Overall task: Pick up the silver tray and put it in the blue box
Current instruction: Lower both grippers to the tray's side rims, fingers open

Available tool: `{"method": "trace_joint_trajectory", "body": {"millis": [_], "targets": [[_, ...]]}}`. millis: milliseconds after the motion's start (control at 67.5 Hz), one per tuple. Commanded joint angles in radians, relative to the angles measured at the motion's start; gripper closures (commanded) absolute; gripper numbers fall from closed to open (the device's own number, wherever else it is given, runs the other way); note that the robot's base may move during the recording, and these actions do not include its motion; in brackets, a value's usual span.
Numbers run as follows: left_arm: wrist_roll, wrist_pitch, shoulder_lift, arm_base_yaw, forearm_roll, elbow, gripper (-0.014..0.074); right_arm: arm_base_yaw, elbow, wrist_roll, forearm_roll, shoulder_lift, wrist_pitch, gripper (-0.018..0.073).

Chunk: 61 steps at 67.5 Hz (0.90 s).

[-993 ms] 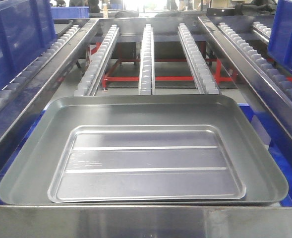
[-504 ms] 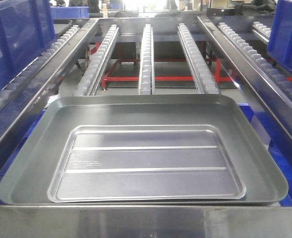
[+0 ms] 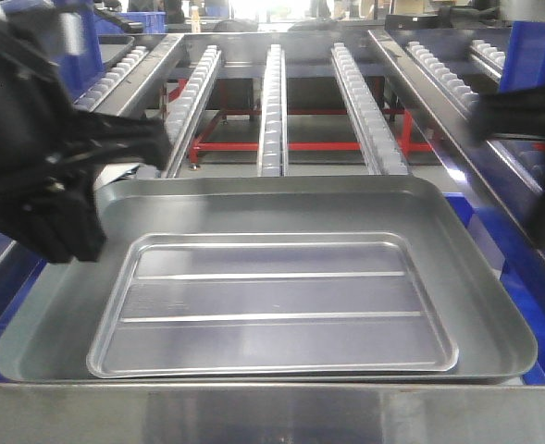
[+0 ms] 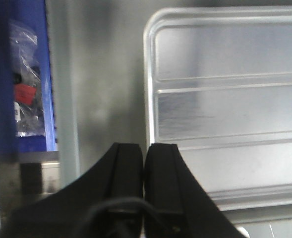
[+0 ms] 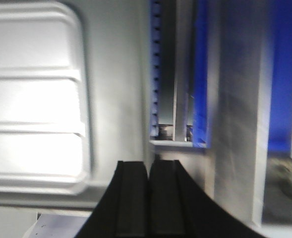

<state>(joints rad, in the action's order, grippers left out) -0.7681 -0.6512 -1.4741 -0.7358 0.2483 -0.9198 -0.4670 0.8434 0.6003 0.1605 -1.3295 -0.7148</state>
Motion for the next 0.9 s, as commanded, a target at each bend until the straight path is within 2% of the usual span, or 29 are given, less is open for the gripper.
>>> {"method": "trace_joint_trajectory", "body": {"millis": [0, 163, 445, 622, 889], "targets": [[-0.013, 0.008, 0.005, -0.008, -0.011, -0.048, 0.0603, -0.016, 0.092, 0.003, 0.023, -0.047, 0.04, 0.0503], [-0.013, 0.006, -0.001, -0.008, -0.024, -0.058, 0.0603, -0.034, 0.179, 0.003, 0.021, -0.158, 0.043, 0.0503], [-0.013, 0.091, -0.007, -0.008, -0.027, -0.062, 0.0602, -0.034, 0.188, 0.003, 0.006, -0.235, 0.086, 0.0503], [-0.013, 0.011, -0.08, -0.008, -0.019, -0.113, 0.0603, -0.043, 0.186, 0.003, 0.006, -0.235, 0.09, 0.0503], [-0.013, -0.019, -0.085, -0.008, -0.028, -0.135, 0.0603, -0.08, 0.173, 0.003, 0.005, -0.235, 0.091, 0.0503]]}}
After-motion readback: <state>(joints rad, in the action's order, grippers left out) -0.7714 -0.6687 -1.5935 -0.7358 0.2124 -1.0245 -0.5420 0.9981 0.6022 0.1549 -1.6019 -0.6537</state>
